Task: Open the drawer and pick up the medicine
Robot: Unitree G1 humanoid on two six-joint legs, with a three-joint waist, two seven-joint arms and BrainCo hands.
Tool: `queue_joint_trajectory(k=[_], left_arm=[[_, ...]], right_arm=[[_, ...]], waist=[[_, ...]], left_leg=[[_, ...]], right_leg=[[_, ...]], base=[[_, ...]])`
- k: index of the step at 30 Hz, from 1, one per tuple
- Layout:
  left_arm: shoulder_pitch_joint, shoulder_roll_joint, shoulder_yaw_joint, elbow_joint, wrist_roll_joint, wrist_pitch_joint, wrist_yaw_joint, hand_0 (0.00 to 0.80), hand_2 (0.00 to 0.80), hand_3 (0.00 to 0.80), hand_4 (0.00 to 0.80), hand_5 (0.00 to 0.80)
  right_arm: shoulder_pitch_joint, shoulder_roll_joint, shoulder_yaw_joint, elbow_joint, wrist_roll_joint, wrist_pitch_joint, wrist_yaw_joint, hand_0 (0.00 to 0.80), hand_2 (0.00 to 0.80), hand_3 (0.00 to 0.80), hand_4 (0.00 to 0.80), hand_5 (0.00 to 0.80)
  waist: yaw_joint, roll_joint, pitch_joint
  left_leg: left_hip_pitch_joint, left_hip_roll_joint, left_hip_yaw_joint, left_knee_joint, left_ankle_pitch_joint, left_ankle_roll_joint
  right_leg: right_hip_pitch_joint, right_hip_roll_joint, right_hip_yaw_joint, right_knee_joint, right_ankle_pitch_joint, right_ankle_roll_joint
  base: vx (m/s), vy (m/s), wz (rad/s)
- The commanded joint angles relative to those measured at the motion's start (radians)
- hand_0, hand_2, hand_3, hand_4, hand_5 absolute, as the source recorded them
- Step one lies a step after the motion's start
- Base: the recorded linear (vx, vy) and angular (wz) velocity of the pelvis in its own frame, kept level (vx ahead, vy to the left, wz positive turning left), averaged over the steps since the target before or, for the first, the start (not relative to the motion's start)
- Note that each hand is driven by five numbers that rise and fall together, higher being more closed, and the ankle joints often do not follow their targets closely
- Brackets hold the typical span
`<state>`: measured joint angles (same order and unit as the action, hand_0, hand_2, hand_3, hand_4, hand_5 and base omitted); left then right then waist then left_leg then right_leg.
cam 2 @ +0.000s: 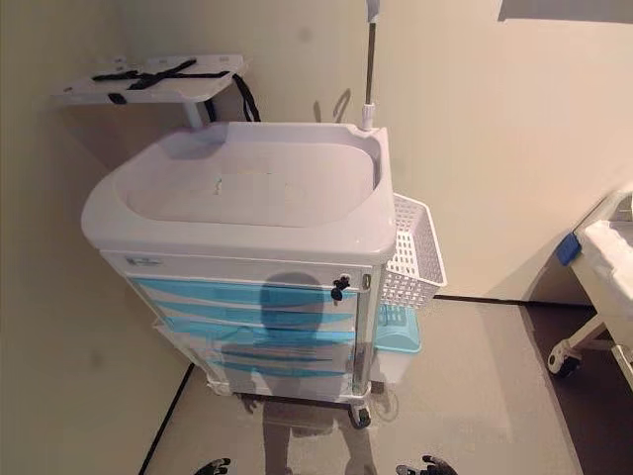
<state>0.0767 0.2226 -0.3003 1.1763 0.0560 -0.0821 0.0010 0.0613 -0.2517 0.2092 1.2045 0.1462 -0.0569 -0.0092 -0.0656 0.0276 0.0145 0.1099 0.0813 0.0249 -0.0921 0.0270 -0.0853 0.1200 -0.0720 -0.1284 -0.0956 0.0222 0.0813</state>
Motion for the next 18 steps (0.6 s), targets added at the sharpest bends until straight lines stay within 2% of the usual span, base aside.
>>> queue_joint_trajectory(k=[1, 18], left_arm=[[-0.070, -0.027, -0.022, 0.053, 0.007, -0.023, 0.005, 0.000, 0.000, 0.000, 0.000, 0.000], [-0.070, -0.029, -0.009, 0.071, -0.003, -0.016, 0.006, 0.000, 0.000, 0.000, 0.000, 0.000]], right_arm=[[-0.089, 0.013, 0.023, 0.056, -0.010, -0.033, -0.003, 0.000, 0.000, 0.000, 0.000, 0.000], [-0.087, 0.013, 0.019, 0.068, -0.013, -0.029, -0.003, 0.000, 0.000, 0.000, 0.000, 0.000]], waist=[[-0.003, -0.056, 0.020], [-0.004, -0.056, 0.017]], left_leg=[[0.005, -0.061, 0.027, 0.005, -0.048, 0.039], [0.004, -0.060, 0.024, 0.005, -0.048, 0.039]], right_leg=[[-0.026, -0.011, 0.006, 0.008, -0.015, 0.053], [-0.027, -0.011, 0.008, 0.008, -0.016, 0.052]], base=[[0.000, 0.000, 0.00], [0.000, 0.000, 0.00]])
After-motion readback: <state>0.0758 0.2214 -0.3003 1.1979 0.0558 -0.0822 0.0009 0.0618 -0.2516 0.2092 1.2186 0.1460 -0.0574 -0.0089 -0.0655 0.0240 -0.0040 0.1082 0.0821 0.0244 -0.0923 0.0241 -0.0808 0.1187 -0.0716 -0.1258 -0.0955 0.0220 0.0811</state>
